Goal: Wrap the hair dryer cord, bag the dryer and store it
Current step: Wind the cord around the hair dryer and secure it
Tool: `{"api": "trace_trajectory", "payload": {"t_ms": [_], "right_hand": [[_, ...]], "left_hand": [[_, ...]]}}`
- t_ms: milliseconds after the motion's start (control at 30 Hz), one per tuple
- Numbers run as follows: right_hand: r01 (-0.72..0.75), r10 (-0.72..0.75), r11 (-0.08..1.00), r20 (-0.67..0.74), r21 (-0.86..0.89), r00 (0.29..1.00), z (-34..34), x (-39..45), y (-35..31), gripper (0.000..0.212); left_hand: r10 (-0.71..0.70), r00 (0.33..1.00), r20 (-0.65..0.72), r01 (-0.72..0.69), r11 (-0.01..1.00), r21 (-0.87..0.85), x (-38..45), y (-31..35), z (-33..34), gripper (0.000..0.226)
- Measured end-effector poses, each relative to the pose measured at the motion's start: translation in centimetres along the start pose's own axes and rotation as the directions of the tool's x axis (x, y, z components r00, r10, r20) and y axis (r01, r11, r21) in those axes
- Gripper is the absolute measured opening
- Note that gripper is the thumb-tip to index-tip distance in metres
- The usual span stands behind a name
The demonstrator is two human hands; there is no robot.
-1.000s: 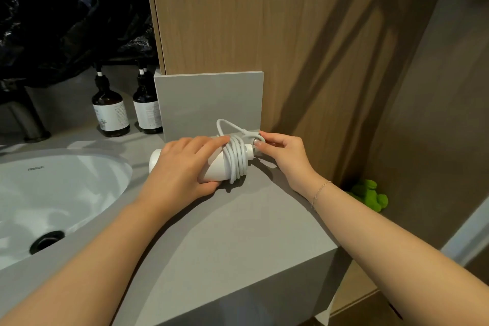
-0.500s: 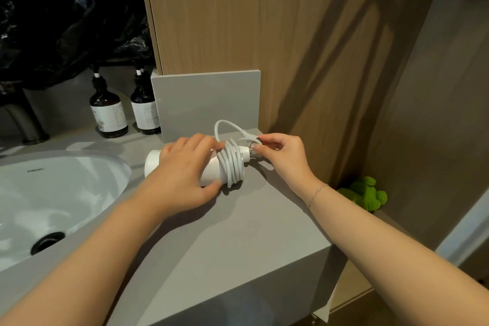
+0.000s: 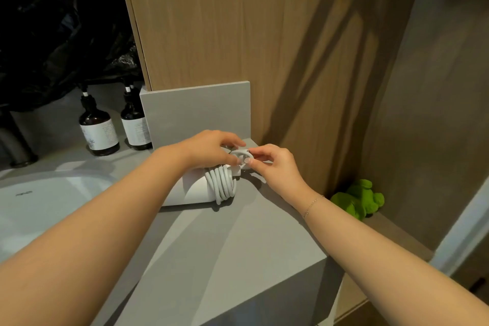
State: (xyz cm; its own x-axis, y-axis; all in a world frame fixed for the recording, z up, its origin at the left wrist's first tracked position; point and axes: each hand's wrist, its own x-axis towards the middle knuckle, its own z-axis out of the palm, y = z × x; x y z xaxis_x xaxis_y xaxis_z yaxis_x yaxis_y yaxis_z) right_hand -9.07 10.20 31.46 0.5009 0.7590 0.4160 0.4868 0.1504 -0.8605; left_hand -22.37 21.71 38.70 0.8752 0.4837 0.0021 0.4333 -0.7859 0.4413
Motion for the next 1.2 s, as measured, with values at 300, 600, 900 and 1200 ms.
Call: {"api": "trace_trajectory", "payload": {"t_ms": [300,600,900,1200], "right_hand": [[-0.044,0.04,0.995,0.035,0.094,0.999,-0.7,-0.7,-0.4,0.024],[-0.073,0.027,0.948,-0.152,-0.31,0.988,1.8,-1.4,0.2,0.017],[-0.171,0.162,0.98,-0.09,-0.104,0.983,2.0,-0.4,0.4,0.016],[-0.187,0.175,0.978,-0.131,-0.088,0.976,2.5,0.2,0.8,0.014]], "left_hand": [[0.012,0.995,0.096,-0.003,0.996,-0.094,0.7,-0.5,0.2,0.016],[0.022,0.997,0.079,-0.019,0.999,-0.037,2.3,-0.7,0.5,0.015],[0.08,0.991,0.104,-0.079,0.997,-0.014,3.0,-1.4,-0.8,0.022],[0.058,0.964,0.259,-0.046,0.998,-0.053,3.6,-1.3,-1.6,0.021]]}}
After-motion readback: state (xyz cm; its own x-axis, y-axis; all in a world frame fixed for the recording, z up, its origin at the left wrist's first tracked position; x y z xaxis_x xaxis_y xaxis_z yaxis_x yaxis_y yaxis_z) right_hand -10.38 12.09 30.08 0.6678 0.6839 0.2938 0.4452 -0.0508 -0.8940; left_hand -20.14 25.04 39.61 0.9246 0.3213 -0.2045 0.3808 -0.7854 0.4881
